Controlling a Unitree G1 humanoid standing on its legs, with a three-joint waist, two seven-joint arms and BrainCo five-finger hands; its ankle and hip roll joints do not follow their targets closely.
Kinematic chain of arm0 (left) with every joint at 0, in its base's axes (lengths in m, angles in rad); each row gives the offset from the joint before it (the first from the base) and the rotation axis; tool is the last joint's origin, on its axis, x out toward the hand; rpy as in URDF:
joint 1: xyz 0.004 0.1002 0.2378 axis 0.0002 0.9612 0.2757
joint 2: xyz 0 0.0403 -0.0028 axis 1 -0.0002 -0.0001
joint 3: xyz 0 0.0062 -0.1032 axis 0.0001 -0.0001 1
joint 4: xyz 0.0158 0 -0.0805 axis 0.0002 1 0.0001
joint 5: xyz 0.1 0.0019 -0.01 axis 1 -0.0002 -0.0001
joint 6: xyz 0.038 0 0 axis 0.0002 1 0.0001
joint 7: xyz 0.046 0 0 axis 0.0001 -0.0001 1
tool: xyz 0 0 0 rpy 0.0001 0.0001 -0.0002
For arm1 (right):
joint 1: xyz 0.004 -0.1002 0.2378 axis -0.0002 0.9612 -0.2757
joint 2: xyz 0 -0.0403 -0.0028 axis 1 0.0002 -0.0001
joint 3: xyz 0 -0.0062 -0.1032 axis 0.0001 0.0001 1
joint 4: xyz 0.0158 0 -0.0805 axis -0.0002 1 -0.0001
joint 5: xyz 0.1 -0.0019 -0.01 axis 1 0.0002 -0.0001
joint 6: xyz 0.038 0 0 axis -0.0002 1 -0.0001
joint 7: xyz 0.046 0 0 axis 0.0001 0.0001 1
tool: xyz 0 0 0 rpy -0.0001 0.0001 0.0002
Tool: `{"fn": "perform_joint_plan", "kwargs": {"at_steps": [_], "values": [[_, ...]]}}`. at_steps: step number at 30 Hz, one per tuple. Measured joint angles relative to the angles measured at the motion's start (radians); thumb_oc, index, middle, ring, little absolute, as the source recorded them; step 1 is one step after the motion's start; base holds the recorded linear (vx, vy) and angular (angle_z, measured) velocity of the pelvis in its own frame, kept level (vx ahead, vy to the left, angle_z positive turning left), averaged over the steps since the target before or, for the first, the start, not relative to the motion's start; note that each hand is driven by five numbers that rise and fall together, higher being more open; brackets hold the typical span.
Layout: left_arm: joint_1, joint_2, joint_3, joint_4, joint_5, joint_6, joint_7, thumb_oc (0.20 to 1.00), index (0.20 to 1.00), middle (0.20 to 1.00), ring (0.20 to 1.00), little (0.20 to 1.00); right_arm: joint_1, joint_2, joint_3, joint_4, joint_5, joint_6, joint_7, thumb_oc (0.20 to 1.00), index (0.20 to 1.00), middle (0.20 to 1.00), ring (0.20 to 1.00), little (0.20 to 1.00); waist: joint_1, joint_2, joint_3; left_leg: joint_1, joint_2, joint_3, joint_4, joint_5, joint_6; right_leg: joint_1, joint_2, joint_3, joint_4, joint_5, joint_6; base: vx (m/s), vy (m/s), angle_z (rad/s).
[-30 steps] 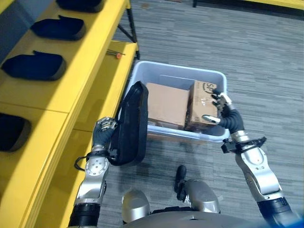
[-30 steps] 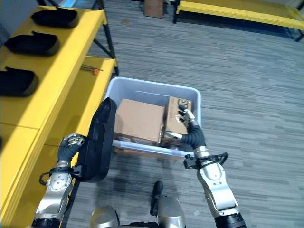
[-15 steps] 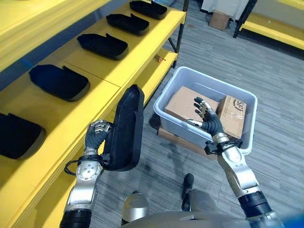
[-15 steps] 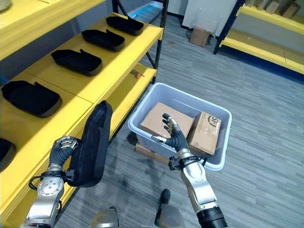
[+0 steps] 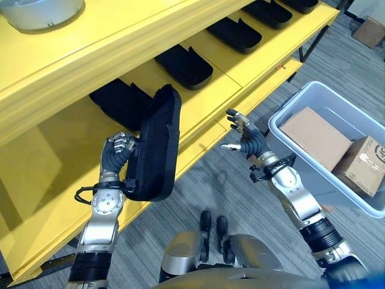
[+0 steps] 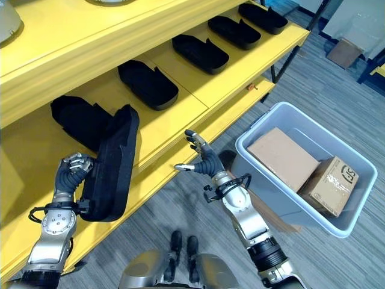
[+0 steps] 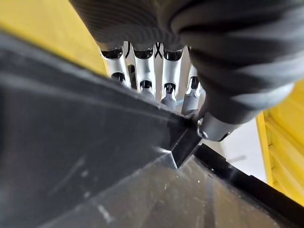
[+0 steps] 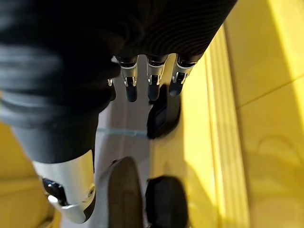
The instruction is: Move parts from the plastic box to the shelf.
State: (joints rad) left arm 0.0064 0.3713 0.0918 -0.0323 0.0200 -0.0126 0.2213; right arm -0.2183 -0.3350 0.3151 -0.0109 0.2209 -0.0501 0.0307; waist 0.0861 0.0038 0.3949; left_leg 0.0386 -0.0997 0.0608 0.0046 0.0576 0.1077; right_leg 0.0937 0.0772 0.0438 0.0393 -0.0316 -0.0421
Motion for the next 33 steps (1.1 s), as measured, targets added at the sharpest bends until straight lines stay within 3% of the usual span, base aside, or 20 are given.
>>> {"fn": "perform_joint_plan", "kwargs": {"at_steps": [4, 5, 6, 7, 8, 9, 10, 11, 12, 13, 15, 16, 17, 18, 19, 21, 22, 23, 29, 33], "values": [[-0.036, -0.003, -0.067, 0.005, 0.0, -0.001, -0.024, 0.2, 0.2, 0.2, 0.2, 0.2, 0.013, -0.004, -0.001, -0.003, 0.0, -0.001, -0.005, 1.0, 1.0, 1.0, 1.0, 1.0, -0.028, 0.001, 0.001, 0.002, -0.034, -0.036, -0.043, 0.021, -0.043, 0.07, 0.006, -0.006, -0.106, 0.037, -0.011, -0.08, -0.028, 0.33], [-0.026, -0.005, -0.062, 0.006, 0.0, 0.0, -0.024, 0.2, 0.2, 0.2, 0.2, 0.2, 0.015, -0.001, 0.007, -0.004, 0.0, -0.002, -0.006, 1.0, 1.0, 1.0, 1.0, 1.0, -0.022, -0.001, 0.005, -0.01, -0.035, 0.003, -0.033, -0.024, -0.088, 0.078, -0.011, -0.008, -0.13, 0.062, -0.013, -0.09, -0.014, -0.14], [-0.031, 0.002, -0.058, 0.02, 0.0, -0.002, -0.024, 0.2, 0.2, 0.2, 0.2, 0.2, 0.022, 0.005, 0.013, -0.013, 0.0, -0.002, -0.006, 1.0, 1.0, 1.0, 1.0, 1.0, -0.021, -0.029, 0.024, -0.034, -0.037, 0.061, 0.039, -0.073, -0.126, 0.078, -0.059, -0.015, -0.13, 0.076, -0.007, -0.11, -0.001, 0.11], [-0.048, 0.012, -0.057, 0.046, 0.0, -0.004, -0.026, 0.2, 0.2, 0.2, 0.2, 0.2, 0.029, 0.015, 0.016, -0.016, 0.0, -0.003, -0.007, 1.0, 1.0, 1.0, 1.0, 1.0, -0.036, -0.056, 0.052, -0.069, -0.021, 0.058, 0.159, -0.079, -0.079, 0.092, -0.084, -0.037, -0.128, 0.074, -0.003, -0.12, 0.02, 0.53], [-0.04, -0.011, -0.057, 0.061, 0.001, -0.002, -0.025, 0.2, 0.2, 0.2, 0.2, 0.2, 0.07, -0.017, 0.018, -0.051, 0.0, -0.004, -0.007, 1.0, 1.0, 1.0, 1.0, 1.0, -0.062, -0.025, 0.069, -0.066, 0.096, 0.025, 0.212, -0.132, -0.131, 0.102, -0.056, -0.068, -0.078, 0.037, 0.024, -0.1, 0.019, 1.02], [-0.045, -0.021, -0.073, 0.063, 0.001, 0.0, -0.026, 0.2, 0.2, 0.2, 0.2, 0.2, 0.096, -0.033, 0.007, -0.055, 0.0, -0.014, -0.012, 1.0, 1.0, 1.0, 1.0, 1.0, -0.083, -0.008, 0.094, -0.059, 0.092, 0.005, 0.192, -0.122, -0.121, 0.097, -0.052, -0.088, -0.037, -0.002, 0.023, -0.05, 0.017, 1.09], [-0.032, -0.009, -0.08, 0.038, 0.001, -0.001, -0.028, 0.2, 0.2, 0.2, 0.2, 0.2, 0.118, -0.027, 0.006, -0.057, 0.0, -0.014, -0.016, 1.0, 1.0, 1.0, 1.0, 1.0, -0.096, -0.058, 0.092, -0.037, 0.072, 0.044, 0.145, -0.117, -0.133, 0.087, -0.078, -0.082, -0.053, -0.011, 0.003, 0.0, -0.01, 1.26], [-0.034, 0.001, -0.078, 0.026, 0.001, -0.005, -0.032, 0.2, 0.2, 0.2, 0.2, 0.2, 0.122, -0.017, -0.001, -0.058, 0.0, -0.015, -0.013, 1.0, 1.0, 1.0, 1.0, 1.0, -0.111, -0.095, 0.12, -0.042, 0.067, 0.102, 0.166, -0.12, -0.116, 0.096, -0.118, -0.121, -0.08, 0.014, -0.002, 0.01, -0.042, 0.9], [-0.029, 0.004, -0.067, 0.027, 0.001, -0.004, -0.039, 0.2, 0.2, 0.2, 0.2, 0.2, 0.123, -0.011, -0.009, -0.051, 0.0, -0.012, -0.011, 1.0, 1.0, 1.0, 1.0, 1.0, -0.103, -0.109, 0.129, -0.05, 0.097, 0.103, 0.258, -0.137, -0.109, 0.091, -0.134, -0.134, -0.083, 0.026, -0.004, 0.01, -0.054, 0.58], [-0.015, 0.01, -0.058, 0.028, 0.002, -0.002, -0.044, 0.2, 0.2, 0.2, 0.2, 0.2, 0.139, 0.015, -0.026, -0.052, 0.0, -0.011, -0.005, 1.0, 1.0, 1.0, 1.0, 1.0, -0.093, -0.113, 0.132, -0.021, 0.138, 0.064, 0.297, -0.169, -0.131, 0.092, -0.139, -0.136, -0.089, 0.041, 0.015, 0.0, -0.049, 0.12], [0.031, 0.027, -0.031, 0.027, 0.009, 0.005, -0.062, 0.2, 0.2, 0.2, 0.2, 0.2, 0.166, 0.072, -0.087, -0.053, 0.0, -0.011, 0.006, 1.0, 1.0, 1.0, 1.0, 1.0, -0.094, -0.1, 0.144, 0.108, 0.281, 0.042, 0.168, -0.222, -0.199, 0.117, -0.128, -0.138, -0.073, 0.038, 0.047, -0.02, 0.038, 0.23], [0.012, 0.03, -0.027, 0.026, 0.013, 0.015, -0.069, 0.2, 0.2, 0.2, 0.2, 0.2, 0.167, 0.079, -0.114, -0.042, 0.0, -0.008, 0.008, 1.0, 1.0, 1.0, 1.0, 1.0, -0.089, -0.096, 0.157, 0.143, 0.252, 0.06, 0.077, -0.152, -0.179, 0.09, -0.147, -0.136, -0.017, 0.049, 0.067, 0.02, 0.146, 0.53], [0.008, 0.037, -0.022, 0.014, 0.013, 0.015, -0.069, 0.2, 0.2, 0.2, 0.2, 0.2, 0.159, 0.081, -0.114, -0.042, 0.0, -0.009, 0.008, 1.0, 1.0, 1.0, 1.0, 1.0, -0.085, -0.096, 0.157, 0.155, 0.242, 0.047, 0.04, -0.131, -0.167, 0.085, -0.154, -0.125, -0.009, 0.071, 0.088, 0.1, 0.268, 1.02], [-0.009, 0.039, -0.022, 0.004, 0.012, 0.015, -0.069, 0.2, 0.2, 0.2, 0.2, 0.2, 0.148, 0.082, -0.114, -0.042, -0.001, -0.01, 0.008, 1.0, 1.0, 1.0, 1.0, 1.0, -0.088, -0.101, 0.153, 0.174, 0.233, 0.058, -0.031, -0.119, -0.128, 0.096, -0.184, -0.097, 0.005, 0.084, 0.094, 0.11, 0.203, 1.02], [-0.008, 0.036, -0.023, 0.001, 0.012, 0.016, -0.069, 0.2, 0.2, 0.2, 0.2, 0.2, 0.14, 0.084, -0.114, -0.042, -0.003, -0.009, 0.008, 1.0, 1.0, 1.0, 1.0, 1.0, -0.096, -0.085, 0.151, 0.212, 0.245, 0.097, -0.064, -0.104, -0.106, 0.09, -0.184, -0.09, 0.052, 0.083, 0.095, 0.1, 0.192, 0.95], [-0.012, 0.039, -0.021, -0.023, 0.013, 0.016, -0.069, 0.2, 0.2, 0.2, 0.2, 0.2, 0.124, 0.089, -0.117, -0.047, -0.009, -0.011, 0.008, 1.0, 1.0, 1.0, 1.0, 1.0, -0.094, -0.055, 0.147, 0.233, 0.251, 0.093, -0.074, -0.083, -0.12, 0.048, -0.169, -0.087, 0.115, 0.031, 0.099, 0.07, 0.175, 0.29], [-0.023, 0.042, -0.014, -0.035, 0.012, 0.01, -0.068, 0.2, 0.2, 0.2, 0.2, 0.2, 0.11, 0.093, -0.117, -0.045, -0.009, -0.012, 0.008, 1.0, 1.0, 1.0, 1.0, 1.0, -0.092, -0.052, 0.147, 0.227, 0.249, 0.093, -0.075, -0.083, -0.119, 0.025, -0.161, -0.087, 0.078, 0.04, 0.095, 0.07, 0.181, 0.17], [-0.044, 0.054, -0.015, -0.036, 0.012, 0.008, -0.067, 0.2, 0.2, 0.2, 0.2, 0.2, 0.107, 0.104, -0.116, -0.043, -0.009, -0.011, 0.007, 1.0, 1.0, 1.0, 1.0, 1.0, -0.088, -0.064, 0.14, 0.233, 0.227, 0.09, -0.083, -0.085, -0.121, 0.015, -0.151, -0.088, -0.005, 0.157, 0.089, 0.1, 0.26, 0.21], [-0.089, 0.045, -0.027, -0.044, 0.015, 0.006, -0.068, 0.2, 0.2, 0.2, 0.2, 0.2, 0.097, 0.104, -0.106, -0.01, -0.009, -0.009, 0.007, 1.0, 1.0, 1.0, 1.0, 1.0, -0.085, -0.06, 0.132, 0.283, 0.237, 0.097, -0.069, -0.101, -0.142, 0.094, -0.142, -0.113, -0.045, 0.143, 0.098, 0.08, 0.171, 0.0], [-0.147, 0.046, -0.022, -0.026, 0.036, 0.002, -0.059, 0.2, 0.2, 0.2, 0.2, 0.2, 0.099, 0.097, -0.072, -0.008, -0.009, -0.008, 0.014, 1.0, 1.0, 1.0, 1.0, 1.0, -0.077, -0.075, 0.095, 0.292, 0.238, 0.099, -0.079, -0.111, -0.157, 0.108, -0.14, -0.114, -0.067, 0.143, 0.098, 0.08, 0.113, 0.0]]}}
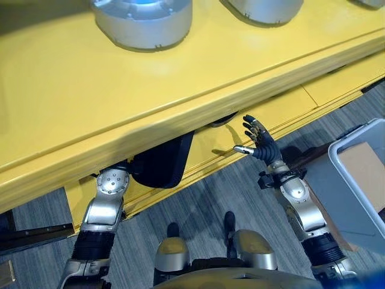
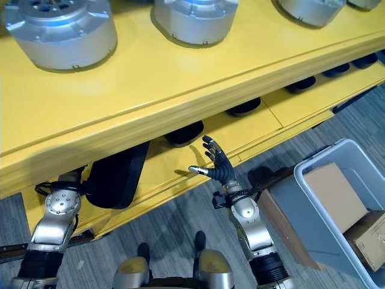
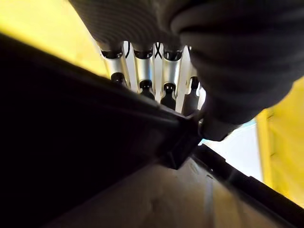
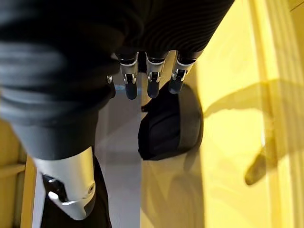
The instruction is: Move parts from the plastic box to the shelf.
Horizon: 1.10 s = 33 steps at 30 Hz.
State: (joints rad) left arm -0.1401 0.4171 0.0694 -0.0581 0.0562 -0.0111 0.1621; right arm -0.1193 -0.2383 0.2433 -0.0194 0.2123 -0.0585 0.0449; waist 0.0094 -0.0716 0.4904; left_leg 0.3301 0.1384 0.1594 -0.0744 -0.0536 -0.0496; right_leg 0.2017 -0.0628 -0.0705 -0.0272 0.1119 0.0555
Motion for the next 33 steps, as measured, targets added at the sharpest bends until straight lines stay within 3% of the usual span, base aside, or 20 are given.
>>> {"fn": "perform_joint_plan", "kwargs": {"at_steps": [6, 12, 16, 26, 29, 33], "values": [[-0.078, 0.028, 0.012, 0.177, 0.014, -0.003, 0.058, 0.2, 0.2, 0.2, 0.2, 0.2, -0.003, -0.005, 0.072, 0.02, 0.0, 0.001, 0.015, 1.0, 1.0, 1.0, 1.0, 1.0, 0.019, -0.035, -0.036, -0.001, 0.0, 0.0, -0.013, -0.003, -0.005, -0.005, 0.001, -0.003, -0.007, 0.0, 0.0, 0.03, 0.028, 0.01], [-0.079, 0.039, 0.057, 0.28, 0.014, 0.001, 0.113, 0.2, 0.2, 0.2, 0.2, 0.2, 0.0, 0.001, 0.085, 0.07, 0.0, 0.009, 0.014, 1.0, 1.0, 1.0, 1.0, 1.0, 0.054, -0.05, -0.036, -0.02, 0.005, 0.011, -0.01, 0.008, -0.023, -0.024, 0.006, -0.003, -0.007, 0.0, 0.0, 0.03, 0.02, -0.08], [-0.077, 0.065, 0.146, 0.307, 0.013, 0.003, 0.178, 0.2, 0.2, 0.2, 0.2, 0.2, 0.001, 0.0, 0.115, 0.086, 0.0, 0.009, 0.011, 1.0, 1.0, 1.0, 1.0, 1.0, 0.073, -0.1, -0.002, -0.023, 0.036, 0.02, -0.01, 0.015, -0.054, -0.025, 0.035, -0.003, -0.007, 0.0, 0.0, 0.05, 0.019, -0.07], [-0.086, 0.074, 0.167, 0.437, -0.002, 0.005, 0.242, 0.2, 0.2, 0.2, 0.2, 0.2, 0.0, -0.004, 0.164, 0.086, 0.001, 0.009, 0.011, 1.0, 1.0, 1.0, 1.0, 1.0, 0.093, -0.092, 0.019, -0.033, 0.061, 0.022, -0.009, 0.022, -0.072, -0.039, 0.057, -0.015, 0.001, -0.007, -0.014, 0.01, 0.019, 0.0], [-0.147, 0.065, 0.168, 0.467, -0.046, 0.006, 0.267, 0.2, 0.2, 0.2, 0.2, 0.2, -0.005, -0.014, 0.202, 0.078, 0.011, 0.009, 0.009, 1.0, 1.0, 1.0, 1.0, 1.0, 0.09, -0.067, 0.042, -0.039, 0.074, 0.025, 0.029, 0.001, -0.071, -0.085, 0.063, -0.025, 0.107, -0.007, -0.013, -0.04, 0.104, -0.02], [-0.205, 0.059, 0.167, 0.451, -0.046, 0.006, 0.281, 0.2, 0.2, 0.2, 0.2, 0.2, -0.004, -0.019, 0.211, 0.072, 0.013, 0.011, 0.01, 1.0, 1.0, 1.0, 1.0, 1.0, 0.089, -0.062, 0.046, -0.08, 0.074, 0.024, 0.071, -0.011, -0.059, -0.159, 0.052, -0.031, 0.207, -0.007, -0.013, -0.03, 0.065, -0.03]]}}
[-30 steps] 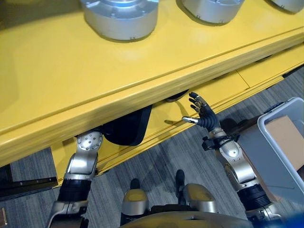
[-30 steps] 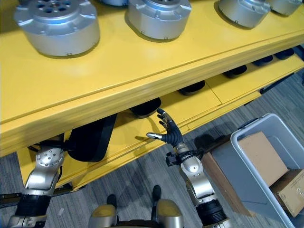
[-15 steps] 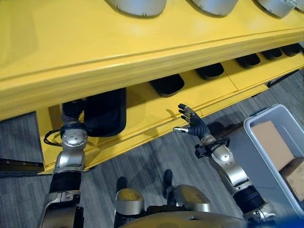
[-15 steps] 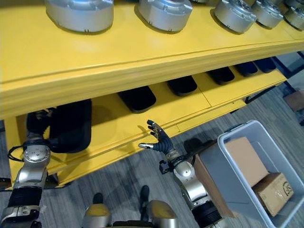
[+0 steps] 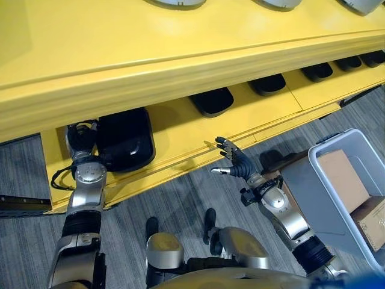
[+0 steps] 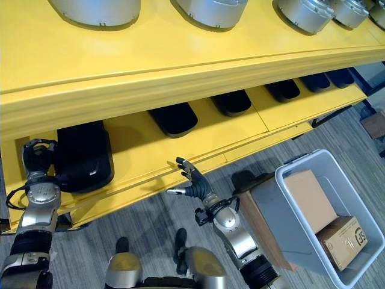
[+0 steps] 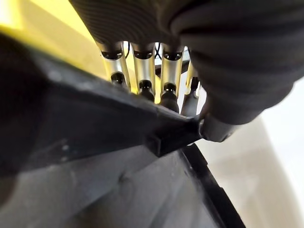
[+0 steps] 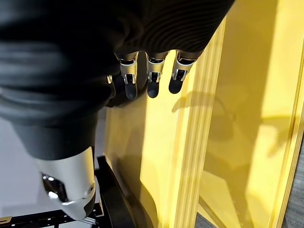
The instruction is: Move parts from the plastic box to the shelf.
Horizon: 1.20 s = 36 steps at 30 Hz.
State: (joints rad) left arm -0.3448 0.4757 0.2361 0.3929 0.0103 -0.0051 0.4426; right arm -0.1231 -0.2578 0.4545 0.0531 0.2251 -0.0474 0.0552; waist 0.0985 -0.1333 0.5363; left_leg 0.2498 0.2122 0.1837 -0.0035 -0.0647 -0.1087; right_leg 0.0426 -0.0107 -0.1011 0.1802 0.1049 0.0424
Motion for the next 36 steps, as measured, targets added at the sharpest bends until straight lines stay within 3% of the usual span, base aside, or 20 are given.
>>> {"fn": "perform_joint_plan", "kwargs": {"at_steps": [6, 9, 13, 17, 19, 21, 24, 31, 33, 36], "values": [[-0.111, -0.004, -0.005, 0.013, -0.002, 0.001, 0.001, 0.2, 0.2, 0.2, 0.2, 0.2, -0.003, -0.022, 0.004, -0.012, 0.038, 0.013, 0.003, 1.0, 1.0, 1.0, 1.0, 1.0, -0.034, 0.01, 0.009, -0.084, -0.03, -0.024, 0.089, -0.023, 0.027, -0.099, -0.046, -0.002, 0.129, -0.001, 0.001, -0.07, 0.067, 0.08], [-0.176, 0.002, -0.003, 0.054, -0.038, 0.001, 0.002, 0.2, 0.2, 0.2, 0.2, 0.2, -0.008, -0.064, 0.001, -0.041, 0.046, 0.019, 0.01, 1.0, 1.0, 1.0, 1.0, 1.0, -0.049, 0.008, 0.007, -0.131, -0.054, -0.032, 0.139, -0.041, 0.041, -0.146, -0.079, -0.001, 0.181, -0.016, 0.021, -0.05, 0.056, 0.04], [-0.218, 0.012, 0.001, 0.059, -0.043, 0.002, 0.009, 0.2, 0.2, 0.2, 0.2, 0.2, -0.007, -0.09, -0.011, -0.072, 0.061, 0.02, 0.02, 1.0, 1.0, 1.0, 1.0, 1.0, -0.055, 0.006, 0.004, -0.196, -0.057, -0.033, 0.177, -0.056, 0.047, -0.209, -0.086, 0.0, 0.208, -0.019, 0.025, -0.02, 0.038, -0.02], [-0.231, 0.012, 0.002, 0.059, -0.063, 0.004, 0.023, 0.2, 0.2, 0.2, 0.2, 0.2, -0.018, -0.111, -0.016, -0.117, 0.076, 0.02, 0.026, 1.0, 1.0, 1.0, 1.0, 1.0, -0.083, -0.005, -0.005, -0.281, -0.06, -0.048, 0.225, -0.059, 0.045, -0.265, -0.093, -0.001, 0.222, -0.062, 0.023, 0.02, 0.043, 0.06], [-0.23, 0.012, 0.01, 0.059, -0.063, 0.015, 0.023, 0.2, 0.2, 0.2, 0.2, 0.2, -0.022, -0.118, -0.03, -0.117, 0.084, 0.021, 0.032, 1.0, 1.0, 1.0, 1.0, 1.0, -0.094, -0.015, -0.032, -0.322, -0.058, -0.053, 0.272, -0.076, 0.041, -0.29, -0.094, -0.002, 0.237, -0.091, 0.01, 0.02, 0.046, 0.01], [-0.218, 0.006, 0.01, 0.059, -0.063, 0.02, 0.022, 0.2, 0.2, 0.2, 0.2, 0.2, -0.016, -0.123, -0.031, -0.118, 0.085, 0.023, 0.04, 1.0, 1.0, 1.0, 1.0, 1.0, -0.105, -0.036, -0.1, -0.371, -0.064, -0.054, 0.32, -0.094, 0.033, -0.314, -0.104, 0.0, 0.241, -0.143, -0.005, 0.0, 0.043, -0.02], [-0.19, -0.003, 0.009, 0.059, -0.063, 0.02, 0.022, 0.2, 0.2, 0.2, 0.2, 0.2, 0.006, -0.127, -0.029, -0.121, 0.088, 0.023, 0.045, 1.0, 1.0, 1.0, 1.0, 1.0, -0.111, -0.037, -0.179, -0.409, -0.065, -0.056, 0.351, -0.108, 0.034, -0.352, -0.108, -0.001, 0.266, -0.159, -0.008, 0.0, 0.0, 0.0], [-0.18, -0.032, 0.018, 0.06, -0.07, 0.021, 0.023, 0.2, 0.2, 0.2, 0.2, 0.2, 0.015, -0.154, -0.019, -0.145, 0.108, 0.028, 0.055, 1.0, 1.0, 1.0, 1.0, 1.0, -0.108, -0.031, -0.224, -0.51, -0.081, -0.084, 0.435, -0.115, 0.047, -0.431, -0.136, -0.001, 0.331, -0.173, 0.009, -0.03, 0.007, 0.1], [-0.177, -0.034, 0.029, 0.06, -0.079, 0.021, 0.024, 0.2, 0.2, 0.2, 0.2, 0.2, 0.016, -0.155, -0.02, -0.148, 0.11, 0.03, 0.057, 1.0, 1.0, 1.0, 1.0, 1.0, -0.108, -0.04, -0.233, -0.55, -0.086, -0.085, 0.459, -0.118, 0.04, -0.451, -0.144, -0.007, 0.31, -0.232, 0.02, -0.04, 0.006, 0.05], [-0.174, -0.035, 0.04, 0.06, -0.082, 0.021, 0.024, 0.2, 0.2, 0.2, 0.2, 0.2, 0.026, -0.156, -0.02, -0.149, 0.116, 0.032, 0.057, 1.0, 1.0, 1.0, 1.0, 1.0, -0.11, -0.037, -0.233, -0.584, -0.069, -0.083, 0.464, -0.101, 0.055, -0.49, -0.153, -0.026, 0.345, -0.239, 0.053, -0.05, -0.003, -0.03]]}}
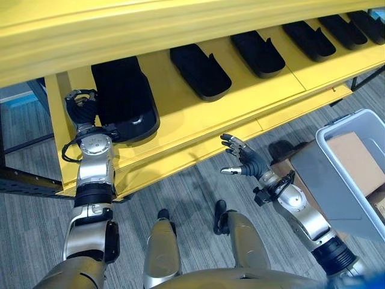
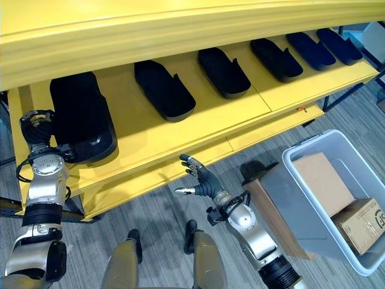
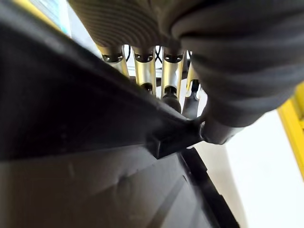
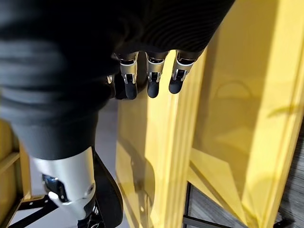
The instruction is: Move parts from the plastic box to the shelf.
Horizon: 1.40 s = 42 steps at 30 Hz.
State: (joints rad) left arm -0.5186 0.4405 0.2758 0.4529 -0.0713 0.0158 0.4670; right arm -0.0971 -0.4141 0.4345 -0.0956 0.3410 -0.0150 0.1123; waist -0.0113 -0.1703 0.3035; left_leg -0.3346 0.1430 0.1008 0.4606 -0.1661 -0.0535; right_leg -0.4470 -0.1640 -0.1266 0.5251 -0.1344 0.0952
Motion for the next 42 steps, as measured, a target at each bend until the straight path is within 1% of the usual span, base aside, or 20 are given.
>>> {"fn": "perform_joint_plan", "kwargs": {"at_steps": [1, 2, 5, 7, 9, 12, 13, 15, 18, 20, 22, 25, 26, 28, 35, 37, 38, 40, 41, 42], "values": [[0.003, -0.009, 0.003, 0.001, -0.022, 0.0, 0.001, 0.2, 0.2, 0.2, 0.2, 0.2, 0.005, -0.002, 0.0, -0.006, 0.001, 0.0, 0.0, 1.0, 1.0, 1.0, 1.0, 1.0, 0.003, -0.004, -0.002, -0.018, 0.004, -0.003, 0.009, 0.001, 0.001, -0.067, -0.037, 0.031, 0.253, -0.02, -0.013, 0.0, 0.0, 0.0], [0.012, -0.009, 0.005, 0.001, -0.028, 0.0, 0.006, 0.2, 0.2, 0.2, 0.2, 0.2, 0.007, -0.001, 0.0, -0.007, 0.001, 0.0, 0.001, 1.0, 1.0, 1.0, 1.0, 1.0, 0.01, -0.005, -0.003, -0.022, 0.008, -0.007, 0.014, 0.0, -0.014, -0.056, -0.05, 0.037, 0.269, -0.027, 0.001, -0.01, -0.002, 0.04], [0.02, -0.009, 0.054, 0.011, -0.051, 0.0, 0.021, 0.2, 0.2, 0.2, 0.2, 0.2, -0.005, -0.01, -0.003, -0.006, 0.001, 0.001, -0.001, 1.0, 1.0, 1.0, 1.0, 1.0, 0.004, -0.002, -0.001, -0.033, 0.022, -0.026, 0.021, 0.0, -0.038, -0.059, -0.028, 0.015, 0.27, -0.035, 0.008, 0.0, 0.0, 0.0], [0.02, -0.011, 0.079, 0.032, -0.078, 0.0, 0.02, 0.2, 0.2, 0.2, 0.2, 0.2, -0.001, -0.04, -0.003, -0.017, 0.001, 0.001, -0.002, 1.0, 1.0, 1.0, 1.0, 1.0, -0.004, -0.001, -0.001, -0.03, 0.036, -0.031, 0.02, -0.004, -0.052, -0.059, -0.023, 0.012, 0.28, -0.036, 0.009, 0.01, 0.004, -0.05], [0.022, -0.011, 0.083, 0.044, -0.097, 0.0, 0.02, 0.2, 0.2, 0.2, 0.2, 0.2, 0.007, -0.058, -0.003, -0.028, 0.005, 0.001, 0.0, 1.0, 1.0, 1.0, 1.0, 1.0, -0.001, -0.001, -0.001, -0.036, 0.034, -0.028, 0.023, 0.0, -0.057, -0.064, -0.026, 0.012, 0.277, -0.04, 0.003, 0.01, 0.003, -0.02], [0.024, -0.006, 0.085, 0.046, -0.107, -0.002, 0.021, 0.2, 0.2, 0.2, 0.2, 0.2, 0.018, -0.059, -0.003, -0.028, 0.009, 0.001, 0.001, 1.0, 1.0, 1.0, 1.0, 1.0, 0.002, -0.006, -0.004, -0.071, 0.019, -0.027, 0.054, 0.0, -0.057, -0.054, -0.038, 0.014, 0.231, -0.111, -0.013, 0.01, 0.007, 0.04], [0.024, -0.001, 0.087, 0.05, -0.114, -0.002, 0.021, 0.2, 0.2, 0.2, 0.2, 0.2, 0.016, -0.06, -0.003, -0.028, 0.009, 0.001, 0.001, 1.0, 1.0, 1.0, 1.0, 1.0, 0.002, -0.008, -0.003, -0.09, 0.013, -0.027, 0.072, 0.0, -0.057, -0.05, -0.041, 0.014, 0.209, -0.152, -0.044, 0.01, 0.012, 0.08], [0.028, 0.0, 0.091, 0.063, -0.115, -0.002, 0.024, 0.2, 0.2, 0.2, 0.2, 0.2, 0.023, -0.06, -0.002, -0.026, 0.01, 0.003, 0.002, 1.0, 1.0, 1.0, 1.0, 1.0, -0.001, -0.004, -0.001, -0.102, 0.014, -0.032, 0.09, 0.0, -0.057, -0.05, -0.042, 0.004, 0.21, -0.157, -0.048, 0.03, 0.026, 0.07], [0.027, 0.005, 0.09, 0.091, -0.129, -0.003, 0.03, 0.2, 0.2, 0.2, 0.2, 0.2, 0.024, -0.06, -0.003, -0.026, 0.011, 0.002, 0.002, 1.0, 1.0, 1.0, 1.0, 1.0, -0.001, -0.007, -0.003, -0.105, 0.014, -0.035, 0.097, -0.001, -0.056, -0.048, -0.044, 0.004, 0.203, -0.157, -0.042, 0.02, 0.012, -0.01], [0.027, 0.008, 0.092, 0.111, -0.154, -0.003, 0.042, 0.2, 0.2, 0.2, 0.2, 0.2, 0.031, -0.06, -0.003, -0.026, 0.011, 0.002, 0.002, 1.0, 1.0, 1.0, 1.0, 1.0, -0.003, -0.007, -0.003, -0.106, 0.014, -0.034, 0.098, -0.004, -0.05, -0.041, -0.045, 0.003, 0.19, -0.147, -0.027, 0.03, 0.035, -0.02], [0.021, 0.032, 0.085, 0.142, -0.162, -0.003, 0.04, 0.2, 0.2, 0.2, 0.2, 0.2, 0.035, -0.06, -0.002, -0.026, 0.011, 0.002, 0.003, 1.0, 1.0, 1.0, 1.0, 1.0, -0.007, -0.006, -0.003, -0.105, 0.013, -0.032, 0.103, -0.01, -0.047, -0.035, -0.045, 0.004, 0.184, -0.141, -0.03, 0.03, 0.037, 0.0], [0.016, 0.067, 0.105, 0.164, -0.195, -0.004, 0.042, 0.2, 0.2, 0.2, 0.2, 0.2, 0.039, -0.061, -0.003, -0.026, 0.011, 0.002, 0.004, 1.0, 1.0, 1.0, 1.0, 1.0, -0.021, -0.003, -0.001, -0.101, 0.016, -0.037, 0.103, -0.017, -0.045, -0.036, -0.044, 0.005, 0.203, -0.113, -0.02, 0.02, 0.037, 0.04], [0.003, 0.092, 0.111, 0.189, -0.2, -0.005, 0.041, 0.2, 0.2, 0.2, 0.2, 0.2, 0.038, -0.063, -0.004, -0.028, 0.011, 0.001, 0.005, 1.0, 1.0, 1.0, 1.0, 1.0, -0.025, 0.007, 0.006, -0.1, 0.022, -0.044, 0.101, -0.018, -0.046, -0.052, -0.04, 0.005, 0.23, -0.08, 0.003, 0.02, 0.03, 0.06], [-0.016, 0.102, 0.12, 0.206, -0.222, -0.008, 0.042, 0.2, 0.2, 0.2, 0.2, 0.2, 0.039, -0.068, -0.003, -0.028, 0.011, 0.0, 0.007, 1.0, 1.0, 1.0, 1.0, 1.0, -0.027, 0.026, 0.017, -0.096, 0.037, -0.053, 0.095, -0.016, -0.047, -0.06, -0.024, 0.005, 0.247, -0.041, 0.021, 0.02, 0.035, 0.0], [-0.104, 0.183, 0.116, 0.368, -0.303, -0.023, 0.037, 0.2, 0.2, 0.2, 0.2, 0.2, 0.051, -0.08, 0.001, -0.047, 0.036, -0.002, 0.024, 1.0, 1.0, 1.0, 1.0, 1.0, -0.039, 0.043, 0.028, -0.084, 0.044, -0.054, 0.081, -0.012, -0.054, -0.055, -0.013, 0.006, 0.233, -0.034, 0.013, 0.01, 0.043, -0.05], [-0.127, 0.199, 0.109, 0.394, -0.312, -0.024, 0.032, 0.2, 0.2, 0.2, 0.2, 0.2, 0.055, -0.081, 0.007, -0.051, 0.039, -0.003, 0.034, 1.0, 1.0, 1.0, 1.0, 1.0, -0.039, 0.059, 0.038, -0.086, 0.045, -0.053, 0.083, -0.012, -0.055, -0.046, -0.01, 0.005, 0.214, -0.034, 0.013, 0.0, 0.04, -0.04], [-0.144, 0.227, 0.096, 0.432, -0.316, -0.024, 0.031, 0.2, 0.2, 0.2, 0.2, 0.2, 0.054, -0.09, 0.011, -0.051, 0.039, -0.003, 0.036, 1.0, 1.0, 1.0, 1.0, 1.0, -0.042, 0.066, 0.043, -0.087, 0.045, -0.053, 0.082, -0.012, -0.055, -0.031, -0.005, 0.005, 0.177, -0.038, 0.009, 0.01, 0.044, -0.08], [-0.199, 0.299, 0.047, 0.51, -0.338, -0.03, 0.01, 0.2, 0.2, 0.2, 0.2, 0.2, 0.054, -0.141, 0.009, -0.051, 0.04, -0.003, 0.041, 1.0, 1.0, 1.0, 1.0, 1.0, -0.053, 0.074, 0.058, -0.107, 0.042, -0.053, 0.114, -0.01, -0.055, -0.001, 0.0, 0.004, 0.109, -0.079, -0.028, 0.02, 0.052, -0.1], [-0.241, 0.37, 0.031, 0.628, -0.36, -0.029, -0.003, 0.2, 0.2, 0.2, 0.2, 0.2, 0.065, -0.149, 0.01, -0.051, 0.041, -0.003, 0.042, 1.0, 1.0, 1.0, 1.0, 1.0, -0.077, 0.076, 0.059, -0.114, 0.041, -0.053, 0.13, -0.014, -0.049, 0.009, 0.0, 0.004, 0.085, -0.079, -0.02, 0.02, 0.056, -0.06], [-0.247, 0.396, 0.012, 0.642, -0.37, -0.028, -0.003, 0.2, 0.2, 0.2, 0.2, 0.2, 0.065, -0.153, 0.011, -0.056, 0.041, -0.003, 0.042, 1.0, 1.0, 1.0, 1.0, 1.0, -0.082, 0.079, 0.06, -0.122, 0.041, -0.053, 0.132, -0.017, -0.045, 0.008, -0.002, 0.004, 0.076, -0.067, -0.004, 0.01, 0.04, -0.03]]}}
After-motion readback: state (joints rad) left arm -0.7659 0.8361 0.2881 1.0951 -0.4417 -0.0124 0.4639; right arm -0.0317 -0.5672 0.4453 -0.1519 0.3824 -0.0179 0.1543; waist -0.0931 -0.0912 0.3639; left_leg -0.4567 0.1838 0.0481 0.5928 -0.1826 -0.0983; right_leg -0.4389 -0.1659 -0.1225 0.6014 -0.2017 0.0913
